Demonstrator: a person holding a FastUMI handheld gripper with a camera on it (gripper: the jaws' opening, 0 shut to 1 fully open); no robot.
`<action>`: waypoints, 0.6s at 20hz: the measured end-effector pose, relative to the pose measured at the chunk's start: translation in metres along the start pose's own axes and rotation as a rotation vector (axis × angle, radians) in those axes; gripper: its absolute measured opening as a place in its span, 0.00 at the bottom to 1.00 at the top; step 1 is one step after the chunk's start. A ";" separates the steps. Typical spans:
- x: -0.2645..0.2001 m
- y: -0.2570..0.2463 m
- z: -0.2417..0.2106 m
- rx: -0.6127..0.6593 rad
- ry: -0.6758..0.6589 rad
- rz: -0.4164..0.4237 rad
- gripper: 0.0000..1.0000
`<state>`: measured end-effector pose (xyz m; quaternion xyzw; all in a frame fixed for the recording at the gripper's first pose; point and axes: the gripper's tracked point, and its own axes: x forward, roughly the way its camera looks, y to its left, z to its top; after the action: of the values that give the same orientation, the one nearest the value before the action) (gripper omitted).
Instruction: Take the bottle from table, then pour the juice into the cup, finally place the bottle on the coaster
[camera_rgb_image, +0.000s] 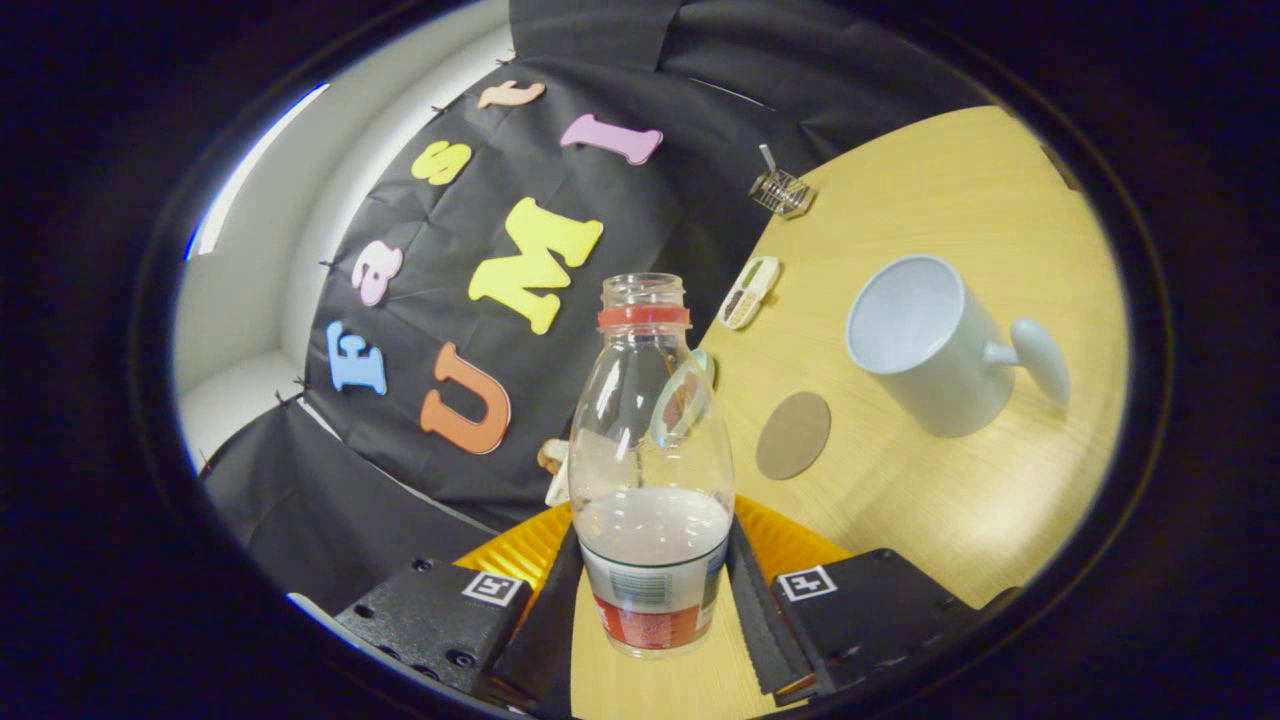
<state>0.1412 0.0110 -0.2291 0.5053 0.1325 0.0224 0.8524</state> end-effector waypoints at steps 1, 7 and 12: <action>0.001 -0.001 0.003 0.016 -0.005 -0.003 0.78; 0.002 0.011 0.005 0.223 0.022 0.069 0.77; 0.004 0.019 0.012 0.377 0.007 0.111 0.77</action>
<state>0.1497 0.0101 -0.2080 0.6625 0.1092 0.0459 0.7396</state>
